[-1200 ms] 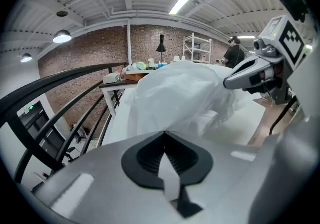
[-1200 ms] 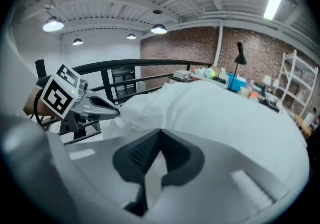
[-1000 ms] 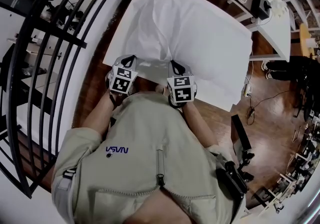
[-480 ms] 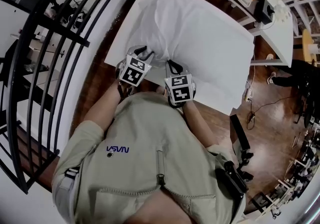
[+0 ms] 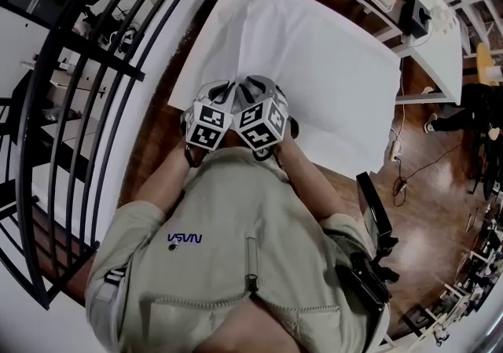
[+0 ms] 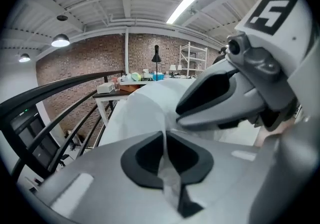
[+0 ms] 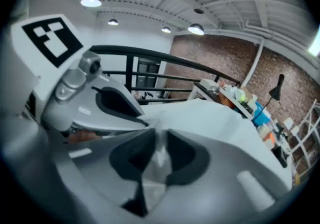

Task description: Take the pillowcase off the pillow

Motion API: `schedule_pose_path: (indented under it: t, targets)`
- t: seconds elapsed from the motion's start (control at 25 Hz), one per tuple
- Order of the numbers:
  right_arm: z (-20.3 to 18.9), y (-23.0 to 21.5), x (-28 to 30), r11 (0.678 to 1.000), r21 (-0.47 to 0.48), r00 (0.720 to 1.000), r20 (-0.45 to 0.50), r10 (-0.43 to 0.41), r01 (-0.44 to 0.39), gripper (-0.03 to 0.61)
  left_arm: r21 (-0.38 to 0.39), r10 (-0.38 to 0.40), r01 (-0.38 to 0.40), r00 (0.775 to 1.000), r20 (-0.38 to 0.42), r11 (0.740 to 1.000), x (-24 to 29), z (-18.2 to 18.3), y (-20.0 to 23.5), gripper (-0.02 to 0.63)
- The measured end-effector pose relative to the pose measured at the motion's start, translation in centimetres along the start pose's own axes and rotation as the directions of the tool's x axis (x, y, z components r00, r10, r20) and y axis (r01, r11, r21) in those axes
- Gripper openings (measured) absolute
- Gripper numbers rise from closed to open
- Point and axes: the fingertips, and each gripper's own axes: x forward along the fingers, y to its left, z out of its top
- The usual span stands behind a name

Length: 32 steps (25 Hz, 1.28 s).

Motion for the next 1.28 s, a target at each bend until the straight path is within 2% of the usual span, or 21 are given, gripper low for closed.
schedule_pose_path:
  t: [0.04,0.12,0.2,0.32,0.4,0.48,0.56,0.68,0.76,1.0,1.08,1.16,1.28]
  targets:
    - [-0.7,-0.3,0.3,1.000,-0.012,0.999,-0.035,-0.022,0.022,0.006,0.001,0.001,-0.001,1.000,0.001,1.000,-0.1,0.0,0.1,0.015]
    - [-2.0,-2.0,-0.3,0.997,0.006,0.995,-0.066,-0.076,0.077,0.005,-0.005,0.008,-0.008,1.000,0.001,1.000,-0.2,-0.2,0.5,0.015]
    - [-3.0,-4.6,-2.1,0.987,0.082,0.989,-0.059,-0.133,0.138,0.005,-0.017,0.023,-0.023,1.000,0.007,1.000,-0.5,-0.1,1.1,0.014]
    - [-5.0,-7.9,-5.0,0.953,0.214,0.977,-0.051,-0.208,0.214,0.005,-0.062,0.051,-0.049,0.998,0.026,0.997,-1.0,0.0,1.9,0.008]
    - [-6.5,-8.9,-6.2,0.930,0.269,0.968,-0.059,-0.243,0.250,0.005,-0.100,0.079,-0.075,0.996,0.037,0.992,-1.1,-0.2,2.7,0.008]
    - [-7.8,-9.0,-6.5,0.912,0.315,0.964,-0.071,-0.254,0.264,0.005,-0.137,0.102,-0.097,0.994,0.032,0.986,-0.8,-0.9,3.6,0.008]
    - [-9.3,-8.7,-6.0,0.904,0.334,0.964,-0.099,-0.248,0.267,0.005,-0.169,0.103,-0.104,0.995,-0.010,0.980,-0.1,-2.6,3.9,0.008]
    - [-11.7,-7.5,-4.2,0.898,0.367,0.968,-0.153,-0.198,0.242,0.005,-0.258,0.075,-0.091,0.994,-0.074,0.962,1.0,-5.5,3.7,0.008]
    - [-12.3,-7.1,-3.5,0.906,0.358,0.970,-0.172,-0.174,0.226,0.005,-0.291,0.052,-0.072,0.996,-0.074,0.954,1.1,-6.2,3.3,0.008]
    - [-10.7,-6.9,-3.7,0.924,0.345,0.983,-0.133,-0.128,0.167,0.017,-0.203,0.052,-0.059,0.998,-0.039,0.977,0.6,-5.0,3.1,0.008]
    - [-9.8,-6.5,-4.3,0.929,0.342,0.988,-0.114,-0.105,0.138,0.069,-0.189,0.058,-0.063,0.998,-0.034,0.980,0.5,-4.7,3.1,0.008]
    - [-7.9,-6.2,-5.5,0.943,0.307,0.991,-0.076,-0.113,0.131,0.115,-0.177,0.056,-0.060,0.998,-0.027,0.982,0.5,-4.4,3.0,0.008]
    - [-2.8,-5.7,-7.6,0.971,0.183,0.985,0.054,-0.164,0.151,0.121,-0.172,0.054,-0.057,0.998,-0.019,0.983,0.2,-4.4,3.1,0.008]
